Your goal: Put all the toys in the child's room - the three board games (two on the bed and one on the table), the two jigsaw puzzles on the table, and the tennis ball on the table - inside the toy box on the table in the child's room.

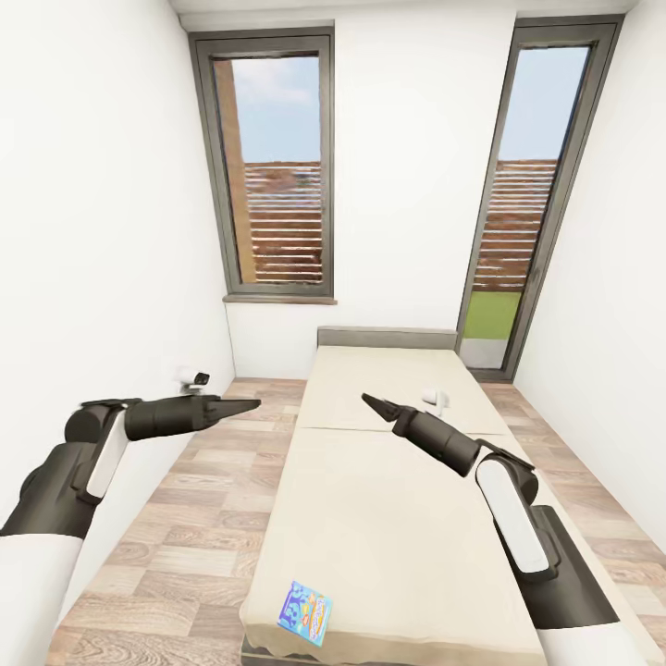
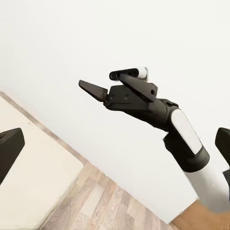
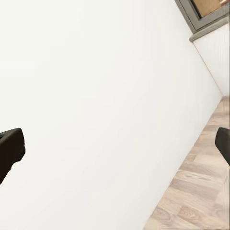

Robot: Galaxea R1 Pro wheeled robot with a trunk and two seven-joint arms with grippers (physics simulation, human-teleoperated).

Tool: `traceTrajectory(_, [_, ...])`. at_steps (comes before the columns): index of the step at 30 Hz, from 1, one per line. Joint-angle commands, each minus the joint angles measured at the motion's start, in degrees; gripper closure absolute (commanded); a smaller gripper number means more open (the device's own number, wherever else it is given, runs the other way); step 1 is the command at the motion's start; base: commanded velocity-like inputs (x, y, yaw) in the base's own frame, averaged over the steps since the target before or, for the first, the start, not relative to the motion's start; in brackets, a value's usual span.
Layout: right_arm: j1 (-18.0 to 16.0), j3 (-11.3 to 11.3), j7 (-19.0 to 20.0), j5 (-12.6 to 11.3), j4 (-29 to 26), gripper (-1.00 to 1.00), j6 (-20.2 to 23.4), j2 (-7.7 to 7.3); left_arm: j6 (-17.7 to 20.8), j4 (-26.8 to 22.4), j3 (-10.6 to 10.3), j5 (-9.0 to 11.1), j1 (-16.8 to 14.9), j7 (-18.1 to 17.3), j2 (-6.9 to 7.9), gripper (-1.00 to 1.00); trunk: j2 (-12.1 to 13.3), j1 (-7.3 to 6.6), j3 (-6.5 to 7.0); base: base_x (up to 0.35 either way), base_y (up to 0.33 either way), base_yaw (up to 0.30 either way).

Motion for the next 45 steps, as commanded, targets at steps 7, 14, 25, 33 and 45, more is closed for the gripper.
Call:
traceTrajectory(7, [0.0,0.0,-3.1,-0.6,0.0,-1.00,0.5,0.02,0.8,0.0,-0.1,0.3,0.0,3.2,-0.35,-1.00,-0.1,0.03,-0.08,0.000,0.000,0.000])
traceTrajectory(14, [0.0,0.0,-3.1,-0.9,0.2,-1.00,0.2,-0.02,0.9,0.1,0.0,0.3,0.0,5.7,-0.54,-1.00,-0.1,0.03,-0.08,0.000,0.000,0.000])
traceTrajectory(25, [0.0,0.1,-3.5,-0.5,0.4,-1.00,-0.1,-0.01,0.7,0.1,0.1,0.6,0.0,6.7,-0.96,-1.00,-0.1,0.03,-0.08,0.000,0.000,0.000])
traceTrajectory(33, [0.0,0.0,-3.2,-0.8,0.4,-1.00,-0.1,-0.03,0.7,0.1,0.1,0.6,0.1,6.8,-1.16,-1.00,-0.1,0.03,-0.08,0.000,0.000,0.000])
traceTrajectory(45, [0.0,0.0,-3.3,-1.0,0.2,-1.00,0.0,-0.03,0.7,0.1,0.1,0.5,0.1,6.8,-1.18,-1.00,-0.1,0.03,-0.08,0.000,0.001,0.000])
